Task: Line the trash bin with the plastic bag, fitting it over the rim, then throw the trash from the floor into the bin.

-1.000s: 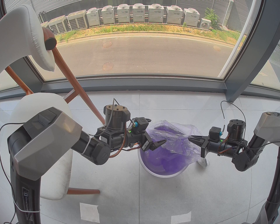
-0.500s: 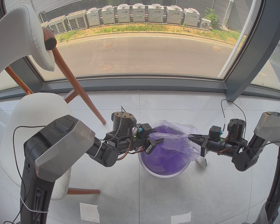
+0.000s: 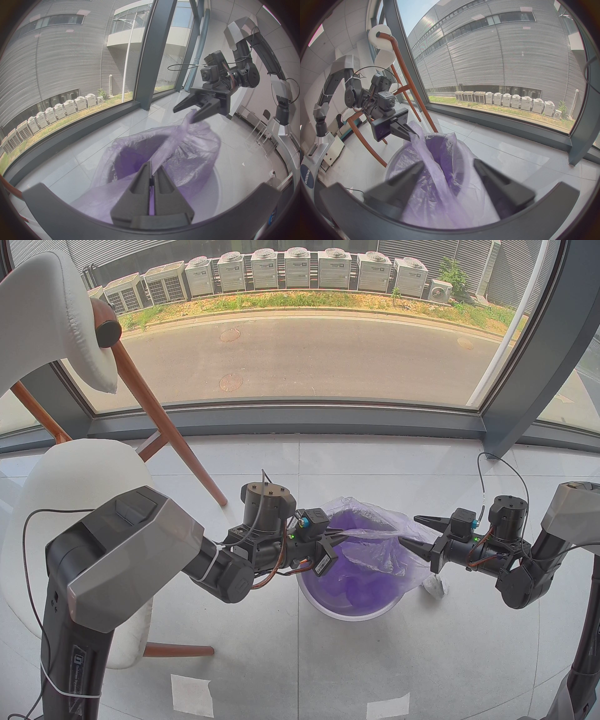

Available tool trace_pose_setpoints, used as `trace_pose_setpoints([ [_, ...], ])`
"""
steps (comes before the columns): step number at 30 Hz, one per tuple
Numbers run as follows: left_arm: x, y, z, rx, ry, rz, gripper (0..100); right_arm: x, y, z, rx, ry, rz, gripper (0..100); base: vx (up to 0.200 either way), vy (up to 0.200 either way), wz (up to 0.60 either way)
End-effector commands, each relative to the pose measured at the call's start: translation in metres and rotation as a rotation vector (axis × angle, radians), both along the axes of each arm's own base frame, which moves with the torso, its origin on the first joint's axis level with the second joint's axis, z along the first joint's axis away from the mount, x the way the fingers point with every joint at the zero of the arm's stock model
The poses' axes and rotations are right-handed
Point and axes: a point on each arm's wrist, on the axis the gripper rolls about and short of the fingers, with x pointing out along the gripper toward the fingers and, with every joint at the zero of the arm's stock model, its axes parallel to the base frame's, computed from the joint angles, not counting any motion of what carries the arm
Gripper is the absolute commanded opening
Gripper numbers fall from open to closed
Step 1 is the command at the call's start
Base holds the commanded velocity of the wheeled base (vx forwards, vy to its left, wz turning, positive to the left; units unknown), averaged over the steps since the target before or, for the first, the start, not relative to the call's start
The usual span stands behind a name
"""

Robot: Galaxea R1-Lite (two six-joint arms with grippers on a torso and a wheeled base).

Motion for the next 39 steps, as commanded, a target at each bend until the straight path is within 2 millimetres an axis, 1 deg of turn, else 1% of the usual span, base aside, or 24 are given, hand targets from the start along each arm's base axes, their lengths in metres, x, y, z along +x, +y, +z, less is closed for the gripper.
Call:
trace_pose_setpoints([
  [1, -0.012, -0.001, 0.009, -0.001, 0.000, -0.018, 0, -0.005, -0.001, -0.004, -0.003, 0.014, 0.004, 100, 0.000, 0.000, 0.00],
  [6, -0.025, -0.010, 0.010, 0.003, 0.014, -0.044, 0, -0.006, 0.002, -0.007, -0.007, 0.019, 0.012, 100, 0.000, 0.000, 0.00],
  [10, -0.031, -0.010, 0.009, 0.006, 0.032, -0.051, 0, -0.005, 0.002, -0.010, -0.008, 0.020, 0.013, 100, 0.000, 0.000, 0.00],
  [11, -0.033, -0.010, 0.007, 0.011, 0.040, -0.055, 0, -0.004, 0.002, -0.011, -0.008, 0.021, 0.014, 0, 0.000, 0.000, 0.00],
  [13, -0.040, -0.006, 0.003, 0.026, 0.066, -0.054, 0, -0.005, 0.002, -0.012, -0.009, 0.017, 0.014, 0, 0.000, 0.000, 0.00],
  [15, -0.046, 0.001, -0.001, 0.039, 0.090, -0.052, 0, -0.011, 0.001, -0.012, -0.011, 0.031, 0.019, 0, 0.000, 0.000, 0.00],
  [16, -0.046, 0.001, -0.001, 0.039, 0.090, -0.052, 0, -0.011, 0.001, -0.012, -0.011, 0.031, 0.019, 0, 0.000, 0.000, 0.00],
  [17, -0.050, 0.008, -0.004, 0.046, 0.099, -0.044, 0, -0.021, 0.004, -0.012, -0.012, 0.051, 0.043, 0, 0.000, 0.000, 0.00],
  [21, -0.061, 0.024, -0.001, 0.062, 0.119, -0.036, 0, -0.048, 0.006, -0.016, -0.031, 0.096, 0.087, 0, 0.000, 0.000, 0.00],
  [22, -0.062, 0.024, -0.001, 0.063, 0.122, -0.036, 0, -0.049, 0.006, -0.016, -0.031, 0.098, 0.090, 0, 0.000, 0.000, 0.00],
  [23, -0.071, 0.030, -0.003, 0.078, 0.147, -0.037, 0, -0.061, 0.007, -0.020, -0.039, 0.127, 0.106, 0, 0.000, 0.000, 0.00],
  [25, -0.081, 0.036, -0.009, 0.100, 0.183, -0.042, 0, -0.074, 0.008, -0.025, -0.050, 0.166, 0.119, 0, 0.000, 0.000, 0.00],
  [27, -0.088, 0.041, -0.016, 0.114, 0.218, -0.056, 0, -0.083, 0.008, -0.030, -0.059, 0.206, 0.126, 0, 0.000, 0.000, 0.00],
  [29, -0.092, 0.044, -0.018, 0.117, 0.234, -0.067, 0, -0.089, 0.006, -0.033, -0.067, 0.229, 0.129, 0, 0.000, 0.000, 0.00],
  [30, -0.099, 0.049, -0.023, 0.128, 0.264, -0.080, 0, -0.096, 0.005, -0.039, -0.077, 0.264, 0.132, 0, 0.000, 0.000, 0.00],
  [31, -0.099, 0.049, -0.024, 0.129, 0.265, -0.080, 0, -0.096, 0.005, -0.039, -0.077, 0.265, 0.132, 0, 0.000, 0.000, 0.00],
  [32, -0.106, 0.054, -0.030, 0.148, 0.299, -0.080, 0, -0.103, 0.005, -0.045, -0.087, 0.306, 0.141, 0, 0.000, 0.000, 0.00],
  [35, -0.117, 0.058, -0.044, 0.181, 0.353, -0.087, 0, -0.106, 0.005, -0.060, -0.099, 0.371, 0.142, 0, 0.000, 0.000, 0.00],
  [39, -0.118, 0.056, -0.057, 0.200, 0.376, -0.084, 0, -0.103, 0.006, -0.075, -0.110, 0.416, 0.138, 0, 0.000, 0.000, 0.00],
])
